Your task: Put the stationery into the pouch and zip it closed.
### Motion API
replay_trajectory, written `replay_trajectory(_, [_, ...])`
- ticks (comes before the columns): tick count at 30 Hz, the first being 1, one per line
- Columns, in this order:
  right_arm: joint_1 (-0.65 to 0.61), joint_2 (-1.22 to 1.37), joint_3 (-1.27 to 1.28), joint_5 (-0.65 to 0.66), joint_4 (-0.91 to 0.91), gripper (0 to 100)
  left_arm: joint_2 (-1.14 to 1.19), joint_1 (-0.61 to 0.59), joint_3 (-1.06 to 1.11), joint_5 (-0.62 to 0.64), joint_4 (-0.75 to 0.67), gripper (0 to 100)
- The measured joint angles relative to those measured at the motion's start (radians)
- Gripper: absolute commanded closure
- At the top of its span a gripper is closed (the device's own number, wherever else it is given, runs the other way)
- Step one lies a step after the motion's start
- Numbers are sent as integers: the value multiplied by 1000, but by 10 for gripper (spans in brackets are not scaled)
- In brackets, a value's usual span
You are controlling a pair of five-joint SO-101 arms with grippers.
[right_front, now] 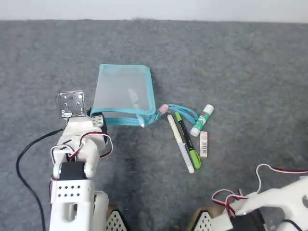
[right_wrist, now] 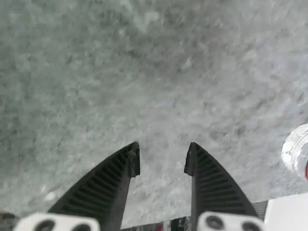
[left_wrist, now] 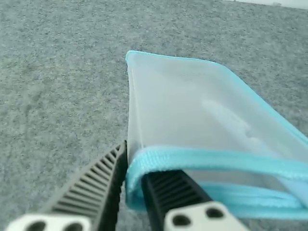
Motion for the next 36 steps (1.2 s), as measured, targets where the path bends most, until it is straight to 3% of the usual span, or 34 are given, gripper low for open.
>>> replay_trajectory(5, [14,0,-2,-173,-123,883,0,0,0,0,0,989])
replay_trajectory(11, [58,-5,-2,-213,-153,883,0,0,0,0,0,989])
replay_trajectory(16, [46,-6,-2,-54,-127,879,0,0,0,0,0,988])
replay_trajectory(22, [48,-35,-2,-244,-219,879,0,0,0,0,0,988])
replay_trajectory(32, [6,-66,-2,-236,-269,879,0,0,0,0,0,988])
replay_trajectory(36, [8,-68,-2,-2,-278,879,0,0,0,0,0,988])
